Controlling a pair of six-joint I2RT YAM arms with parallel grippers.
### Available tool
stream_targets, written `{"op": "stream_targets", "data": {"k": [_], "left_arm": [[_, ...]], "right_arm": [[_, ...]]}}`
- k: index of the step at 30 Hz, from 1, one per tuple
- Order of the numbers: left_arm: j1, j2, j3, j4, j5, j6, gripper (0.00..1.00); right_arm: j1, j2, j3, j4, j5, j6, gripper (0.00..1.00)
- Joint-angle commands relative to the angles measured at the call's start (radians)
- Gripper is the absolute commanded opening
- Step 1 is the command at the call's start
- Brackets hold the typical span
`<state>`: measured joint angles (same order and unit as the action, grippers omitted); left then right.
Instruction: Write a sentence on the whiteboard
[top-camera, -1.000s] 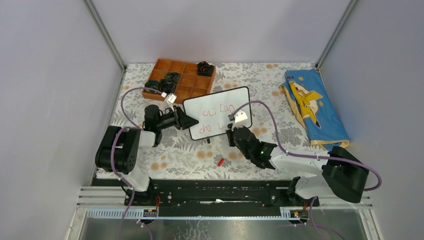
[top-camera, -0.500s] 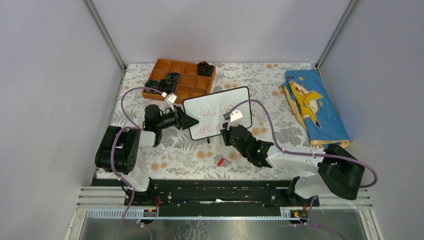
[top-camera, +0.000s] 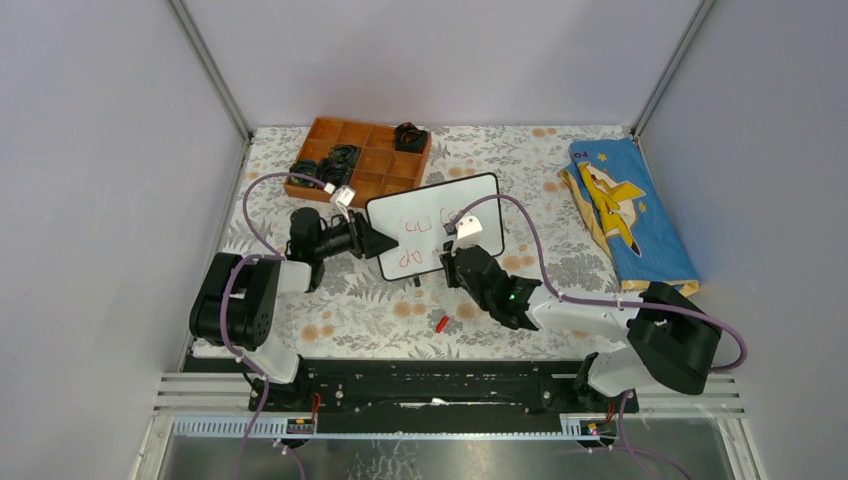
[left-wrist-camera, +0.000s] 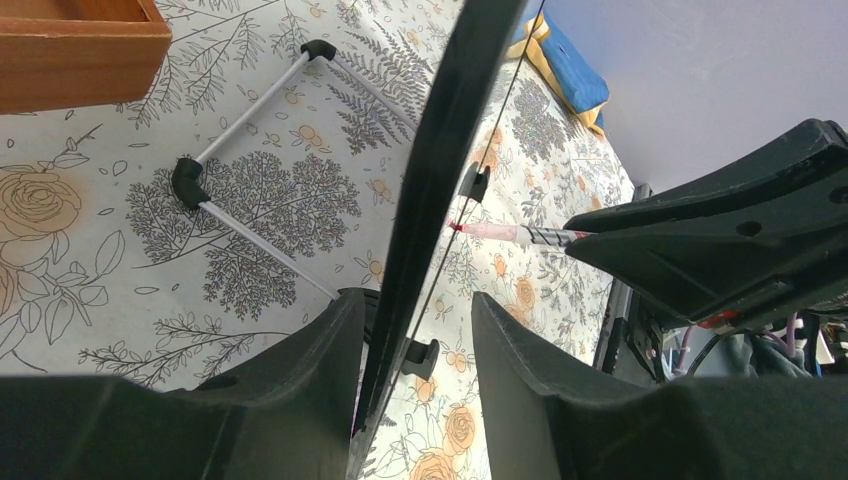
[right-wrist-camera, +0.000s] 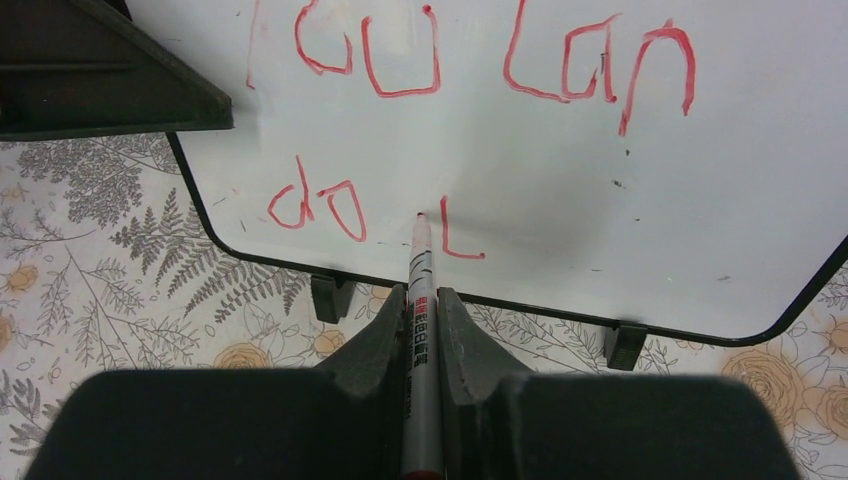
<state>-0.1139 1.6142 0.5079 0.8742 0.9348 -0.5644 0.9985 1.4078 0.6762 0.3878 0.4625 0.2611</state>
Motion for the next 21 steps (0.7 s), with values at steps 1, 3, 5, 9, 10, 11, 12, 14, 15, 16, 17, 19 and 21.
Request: {"op": "stream_targets", "data": {"k": [1, 3, 5, 9, 10, 11, 12, 14, 15, 16, 17, 19, 21], "left_arm": [[-0.007, -0.016, 0.020, 0.004, -0.007, 0.028, 0.51], [-0.009, -0.017, 0.020, 0.004, -0.008, 0.029, 0.51], [-0.009, -0.017, 0.020, 0.001, -0.008, 0.030, 0.51], [-0.010, -0.018, 0.020, -0.002, -0.010, 0.031, 0.51], [-0.010, -0.019, 0.020, -0.004, -0.010, 0.033, 0.51], [-0.010, -0.020, 0.020, -0.007, -0.011, 0.035, 0.51], [-0.010, -0.020, 0.020, -0.010, -0.011, 0.036, 0.51], [-0.011, -0.020, 0.020, -0.013, -0.011, 0.039, 0.51], [-0.012, -0.020, 0.020, -0.014, -0.011, 0.038, 0.51], [-0.012, -0.019, 0.021, -0.014, -0.011, 0.039, 0.51], [-0.012, -0.018, 0.021, -0.013, -0.012, 0.039, 0.51], [-0.013, -0.019, 0.020, -0.014, -0.013, 0.039, 0.51], [-0.015, -0.020, 0.020, -0.014, -0.012, 0.041, 0.51]], "right_arm": [[-0.022, -0.007, 0.017, 0.008, 0.052, 0.020, 0.00], [-0.028, -0.013, 0.013, 0.005, 0.057, 0.021, 0.00], [-0.035, -0.015, 0.011, 0.001, 0.059, 0.023, 0.00], [-0.041, -0.020, 0.013, -0.010, 0.066, 0.023, 0.00], [-0.042, -0.021, 0.011, -0.012, 0.070, 0.024, 0.00], [-0.043, -0.024, 0.011, -0.014, 0.073, 0.025, 0.00], [-0.043, -0.026, 0.008, -0.016, 0.078, 0.024, 0.00], [-0.044, -0.035, 0.001, -0.019, 0.085, 0.025, 0.00], [-0.043, -0.040, -0.003, -0.019, 0.086, 0.026, 0.00], [-0.044, -0.048, -0.009, -0.021, 0.087, 0.024, 0.00], [-0.043, -0.054, -0.011, -0.020, 0.089, 0.024, 0.00], [-0.043, -0.063, -0.016, -0.021, 0.091, 0.023, 0.00], [-0.044, -0.071, -0.019, -0.018, 0.077, 0.019, 0.00]]}}
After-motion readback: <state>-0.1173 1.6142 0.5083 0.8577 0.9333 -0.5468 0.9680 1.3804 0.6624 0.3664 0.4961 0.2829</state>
